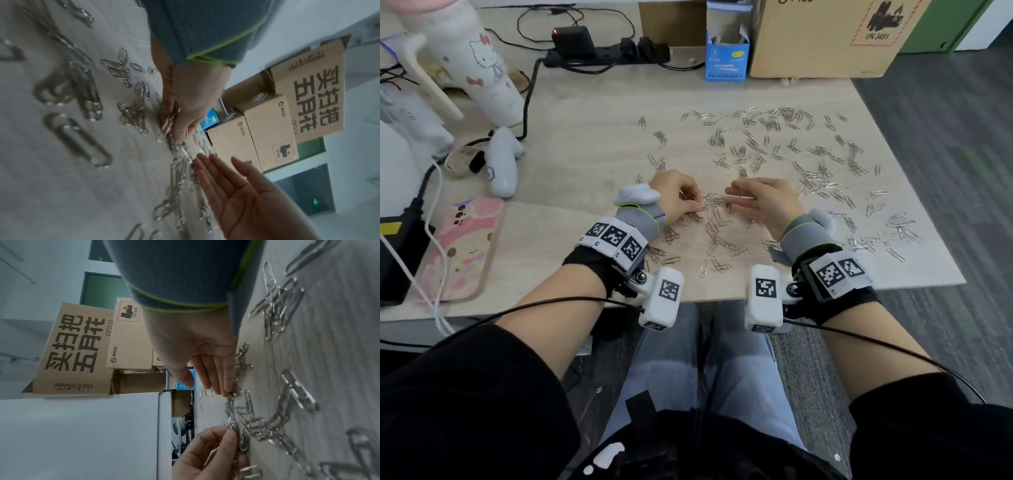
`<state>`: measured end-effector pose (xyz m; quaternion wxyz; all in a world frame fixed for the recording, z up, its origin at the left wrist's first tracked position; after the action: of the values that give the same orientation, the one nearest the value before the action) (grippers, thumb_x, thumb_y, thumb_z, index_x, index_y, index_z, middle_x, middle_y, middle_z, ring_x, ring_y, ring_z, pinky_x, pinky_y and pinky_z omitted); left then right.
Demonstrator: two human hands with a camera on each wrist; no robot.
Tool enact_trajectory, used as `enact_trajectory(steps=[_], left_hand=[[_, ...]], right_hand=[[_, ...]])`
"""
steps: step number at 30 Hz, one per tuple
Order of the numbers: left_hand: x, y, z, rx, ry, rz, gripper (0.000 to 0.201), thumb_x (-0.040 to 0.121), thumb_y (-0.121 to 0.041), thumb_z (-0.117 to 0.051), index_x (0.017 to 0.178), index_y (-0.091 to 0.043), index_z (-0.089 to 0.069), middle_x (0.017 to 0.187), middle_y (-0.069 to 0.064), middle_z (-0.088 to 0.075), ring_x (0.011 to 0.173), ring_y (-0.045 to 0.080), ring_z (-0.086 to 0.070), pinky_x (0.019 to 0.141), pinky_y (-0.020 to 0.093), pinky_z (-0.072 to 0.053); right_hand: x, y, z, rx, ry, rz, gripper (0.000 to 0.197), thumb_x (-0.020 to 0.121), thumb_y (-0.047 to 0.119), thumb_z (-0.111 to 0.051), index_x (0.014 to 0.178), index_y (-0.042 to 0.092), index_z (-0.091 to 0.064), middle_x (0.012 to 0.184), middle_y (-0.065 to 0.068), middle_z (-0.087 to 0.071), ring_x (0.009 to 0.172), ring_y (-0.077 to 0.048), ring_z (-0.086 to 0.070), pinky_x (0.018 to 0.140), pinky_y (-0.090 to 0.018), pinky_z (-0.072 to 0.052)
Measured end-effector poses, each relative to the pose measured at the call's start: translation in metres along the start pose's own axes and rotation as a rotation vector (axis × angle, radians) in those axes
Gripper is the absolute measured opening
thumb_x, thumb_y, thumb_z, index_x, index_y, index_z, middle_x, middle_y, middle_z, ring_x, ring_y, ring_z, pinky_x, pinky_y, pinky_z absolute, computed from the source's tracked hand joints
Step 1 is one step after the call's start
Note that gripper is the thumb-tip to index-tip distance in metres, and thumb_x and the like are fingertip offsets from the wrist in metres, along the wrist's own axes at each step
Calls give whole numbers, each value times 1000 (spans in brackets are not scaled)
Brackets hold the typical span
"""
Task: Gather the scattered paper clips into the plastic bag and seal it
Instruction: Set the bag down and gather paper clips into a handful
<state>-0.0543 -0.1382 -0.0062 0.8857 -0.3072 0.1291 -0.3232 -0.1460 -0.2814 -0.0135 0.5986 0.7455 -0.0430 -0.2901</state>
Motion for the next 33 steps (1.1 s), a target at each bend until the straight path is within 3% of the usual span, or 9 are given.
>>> enact_trajectory(steps=[4, 9, 11, 16, 21, 24, 28, 30, 33], left_hand=[[10, -4, 9, -202, 8, 9, 10, 72, -8, -74, 79, -3, -70, 50, -12, -60, 43, -3, -56, 53, 10, -47], [27, -25, 16, -262, 53, -85, 12, 71, -10, -75, 79, -19, -71, 61, -10, -65, 60, 10, -60, 70, 25, -51], [35, -32, 16, -230, 70, -120, 16, 69, -12, -76, 83, -19, -72, 74, 2, -68, 69, 14, -60, 77, 29, -50], [43, -41, 22, -235, 236, -198, 24, 67, -12, -78, 89, -20, -71, 76, 1, -69, 79, 10, -64, 81, 24, -50], [59, -24, 44, -341, -22, -107, 11, 78, -12, -69, 87, -19, -70, 80, -11, -66, 62, 1, -60, 59, 26, -56], [79, 2, 49, -168, -117, 2, 22, 81, -16, -64, 103, -18, -67, 115, -1, -61, 100, 17, -60, 85, 34, -51], [97, 36, 40, 133, -41, 200, 51, 82, -25, -65, 129, -10, -51, 146, 17, -35, 138, 32, -27, 111, 31, -21], [98, 46, 34, 185, 30, 235, 47, 78, -32, -63, 115, -3, -57, 136, 23, -43, 131, 38, -33, 105, 38, -28], [88, 44, 29, 153, 53, 222, 23, 71, -33, -54, 75, -11, -48, 102, 21, -54, 99, 32, -50, 76, 35, -34]], right_hand=[[9, 0, -10, 152, 47, -68, 17, 95, 11, -47, 94, -2, -58, 97, -17, -66, 79, -23, -68, 76, -25, -57], [17, 4, -30, 378, 179, -196, 34, 102, 24, -34, 101, -2, -55, 82, -14, -67, 62, -22, -70, 65, -29, -58], [22, 7, -37, 497, 224, -239, 38, 102, 26, -30, 95, 1, -57, 73, -9, -71, 58, -23, -70, 60, -32, -59], [35, 11, -41, 570, 223, -238, 37, 102, 18, -27, 90, 5, -59, 70, -3, -71, 64, -15, -68, 61, -28, -58], [43, 13, -38, 649, 176, -242, 28, 97, 5, -34, 87, -6, -57, 67, -16, -71, 61, -26, -71, 64, -28, -59], [47, 17, -33, 631, 153, -237, 27, 96, 1, -32, 86, -6, -56, 64, -16, -70, 58, -25, -71, 62, -27, -58], [46, 17, -30, 547, 153, -213, 27, 94, -2, -31, 89, -6, -57, 66, -13, -71, 60, -22, -71, 63, -25, -58], [44, 16, -29, 534, 159, -215, 27, 94, -2, -31, 89, -6, -57, 66, -13, -72, 61, -22, -72, 62, -24, -59], [40, 16, -26, 566, 156, -223, 28, 95, 1, -31, 88, -6, -57, 66, -14, -71, 60, -22, -72, 62, -25, -59]])
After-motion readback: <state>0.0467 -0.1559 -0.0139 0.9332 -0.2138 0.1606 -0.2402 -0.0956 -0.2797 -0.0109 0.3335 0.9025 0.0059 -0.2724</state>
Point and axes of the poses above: each hand's wrist, its own x-axis towards the middle knuckle, its own z-axis out of the back of the hand, y = z × x, the point moved 3 cm from there along x, towards the middle knuckle
